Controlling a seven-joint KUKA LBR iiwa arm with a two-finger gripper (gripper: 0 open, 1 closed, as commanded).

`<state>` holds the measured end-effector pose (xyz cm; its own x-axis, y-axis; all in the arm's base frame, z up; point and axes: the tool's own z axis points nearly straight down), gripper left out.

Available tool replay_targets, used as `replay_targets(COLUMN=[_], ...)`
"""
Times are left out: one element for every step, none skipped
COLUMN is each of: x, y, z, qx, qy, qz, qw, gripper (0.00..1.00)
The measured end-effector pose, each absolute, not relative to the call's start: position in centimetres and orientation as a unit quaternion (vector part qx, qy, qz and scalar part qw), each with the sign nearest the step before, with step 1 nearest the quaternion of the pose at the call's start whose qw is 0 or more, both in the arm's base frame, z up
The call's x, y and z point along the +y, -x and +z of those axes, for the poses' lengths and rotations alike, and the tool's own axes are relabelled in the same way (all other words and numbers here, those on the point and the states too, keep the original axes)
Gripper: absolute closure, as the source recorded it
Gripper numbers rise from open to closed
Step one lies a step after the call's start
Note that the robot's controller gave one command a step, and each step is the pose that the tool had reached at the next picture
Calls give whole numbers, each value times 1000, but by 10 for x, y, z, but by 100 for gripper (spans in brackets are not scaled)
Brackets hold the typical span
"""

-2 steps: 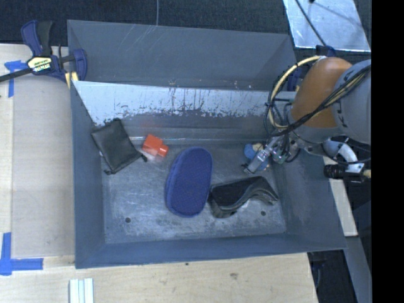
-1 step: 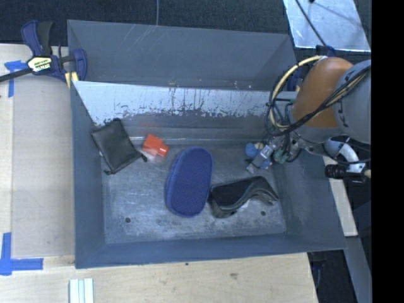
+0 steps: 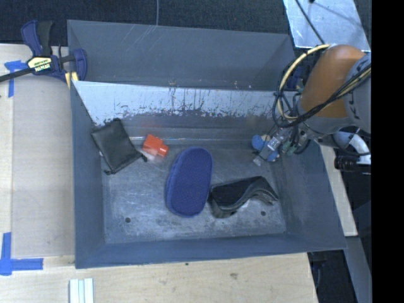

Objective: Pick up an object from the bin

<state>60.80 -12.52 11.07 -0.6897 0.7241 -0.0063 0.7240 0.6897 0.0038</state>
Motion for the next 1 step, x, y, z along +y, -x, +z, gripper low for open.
replay_targets(x=[-126], y=[-609], z=[116], qx=[920], qy=[-393], qz=[0], qw=[3], gripper=[100])
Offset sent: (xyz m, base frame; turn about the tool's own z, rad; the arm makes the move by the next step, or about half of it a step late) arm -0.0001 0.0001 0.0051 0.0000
